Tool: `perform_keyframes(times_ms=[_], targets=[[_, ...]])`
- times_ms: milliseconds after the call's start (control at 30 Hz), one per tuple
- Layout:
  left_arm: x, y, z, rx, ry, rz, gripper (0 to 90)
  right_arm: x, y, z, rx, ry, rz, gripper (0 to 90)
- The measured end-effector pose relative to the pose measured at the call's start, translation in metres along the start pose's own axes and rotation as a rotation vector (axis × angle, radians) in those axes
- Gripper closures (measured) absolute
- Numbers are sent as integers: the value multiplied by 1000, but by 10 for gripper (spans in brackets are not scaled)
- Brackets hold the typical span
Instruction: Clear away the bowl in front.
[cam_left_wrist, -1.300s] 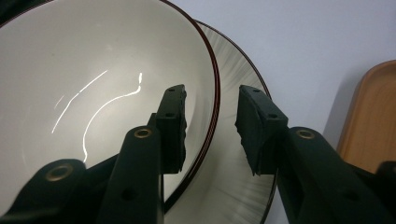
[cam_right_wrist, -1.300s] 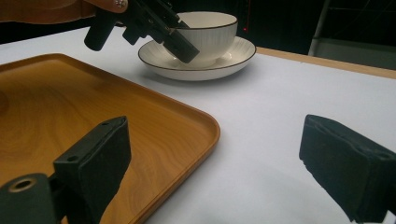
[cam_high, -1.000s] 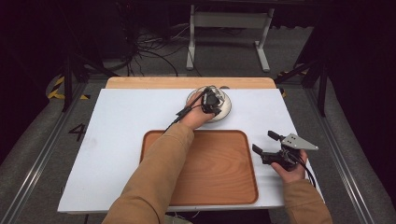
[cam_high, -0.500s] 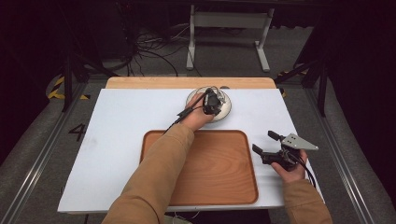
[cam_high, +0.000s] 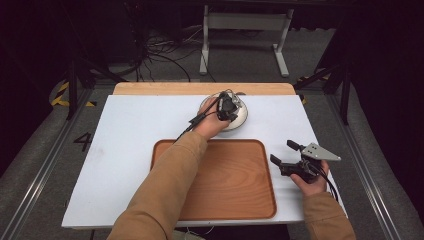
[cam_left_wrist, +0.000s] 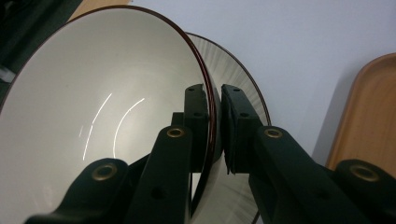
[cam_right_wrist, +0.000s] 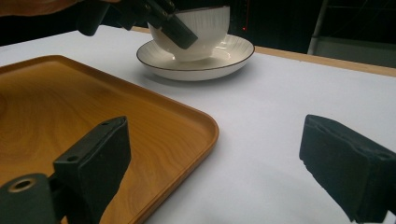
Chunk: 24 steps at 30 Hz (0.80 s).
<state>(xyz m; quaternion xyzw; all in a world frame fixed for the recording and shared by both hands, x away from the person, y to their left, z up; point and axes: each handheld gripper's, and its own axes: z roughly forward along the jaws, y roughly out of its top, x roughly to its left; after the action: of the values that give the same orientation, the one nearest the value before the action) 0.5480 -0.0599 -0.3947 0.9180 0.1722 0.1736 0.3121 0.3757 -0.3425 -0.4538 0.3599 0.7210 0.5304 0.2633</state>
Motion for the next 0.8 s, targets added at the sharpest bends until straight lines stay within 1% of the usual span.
perform_keyframes(times_ms=[33,100,200,267,433,667,733,800], targets=[[0,0,0,0,0,0,817,0,0,0,0,0,0,98],[-1,3,-6,-13,0,-6,817,0,0,0,0,0,0,98],[-4,8,-15,2,6,-6,817,0,0,0,1,-1,1,98],[-5,11,-20,-10,5,-8,817,0,0,0,1,-2,0,98],[-7,19,-35,-28,9,4,817,0,0,0,1,-2,0,98],[-13,28,-53,-24,9,23,816,1,0,0,-1,-4,-2,91],[-14,30,-59,-16,-3,29,817,1,0,0,-1,-6,-11,91],[-16,32,-64,-3,-11,24,816,1,0,0,-3,-8,-14,91]])
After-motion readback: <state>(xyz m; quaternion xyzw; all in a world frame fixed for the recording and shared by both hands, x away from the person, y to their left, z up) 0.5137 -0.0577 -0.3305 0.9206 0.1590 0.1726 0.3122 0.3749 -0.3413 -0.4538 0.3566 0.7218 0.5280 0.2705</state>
